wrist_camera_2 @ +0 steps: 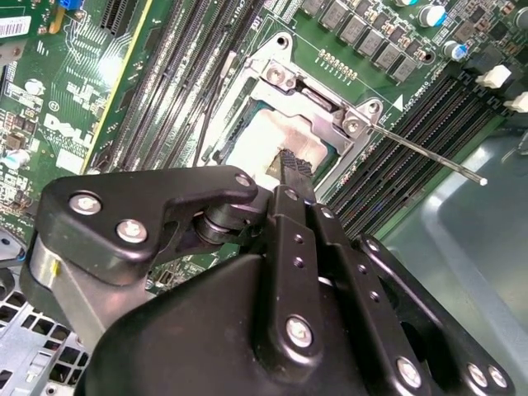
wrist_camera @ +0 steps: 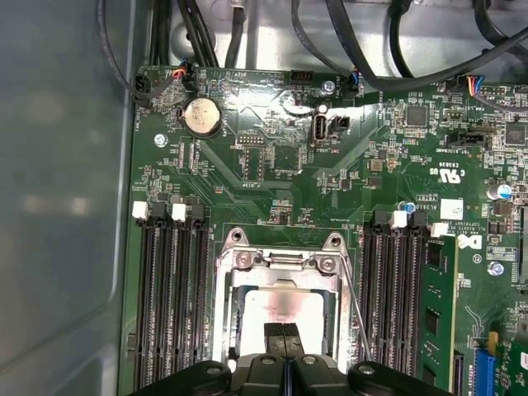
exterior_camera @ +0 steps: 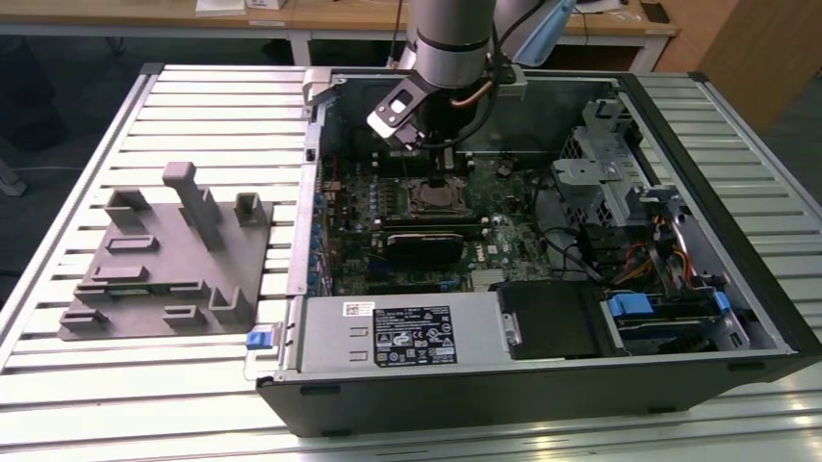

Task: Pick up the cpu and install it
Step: 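Install the first cpu locking lever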

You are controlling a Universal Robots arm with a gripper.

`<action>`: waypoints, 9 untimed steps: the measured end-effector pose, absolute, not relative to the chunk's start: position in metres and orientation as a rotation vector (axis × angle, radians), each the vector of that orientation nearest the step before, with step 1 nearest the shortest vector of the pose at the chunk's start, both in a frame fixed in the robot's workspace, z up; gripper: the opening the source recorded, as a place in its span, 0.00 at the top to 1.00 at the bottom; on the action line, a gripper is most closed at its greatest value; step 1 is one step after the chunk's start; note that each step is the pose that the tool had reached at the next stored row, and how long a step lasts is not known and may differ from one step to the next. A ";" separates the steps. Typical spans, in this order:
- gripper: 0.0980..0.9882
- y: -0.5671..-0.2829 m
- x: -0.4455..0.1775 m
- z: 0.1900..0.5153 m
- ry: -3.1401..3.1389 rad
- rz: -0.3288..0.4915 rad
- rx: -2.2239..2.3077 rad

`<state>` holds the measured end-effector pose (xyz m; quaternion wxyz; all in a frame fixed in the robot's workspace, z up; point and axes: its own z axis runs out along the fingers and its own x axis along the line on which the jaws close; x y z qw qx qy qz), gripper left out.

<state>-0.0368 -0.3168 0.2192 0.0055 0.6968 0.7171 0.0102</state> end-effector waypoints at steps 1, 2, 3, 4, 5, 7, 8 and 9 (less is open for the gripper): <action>0.99 -0.317 -0.037 0.221 2.248 0.032 2.178; 0.99 -0.317 -0.037 0.221 2.251 0.032 2.176; 0.99 -0.317 -0.037 0.221 2.251 0.032 2.175; 0.99 -0.317 -0.037 0.221 2.251 0.032 2.175; 0.99 -0.317 -0.037 0.221 2.252 0.032 2.175; 0.99 -0.317 -0.037 0.221 2.252 0.032 2.175; 0.99 -0.317 -0.037 0.221 2.252 0.032 2.175; 0.99 -0.317 -0.037 0.221 2.252 0.032 2.174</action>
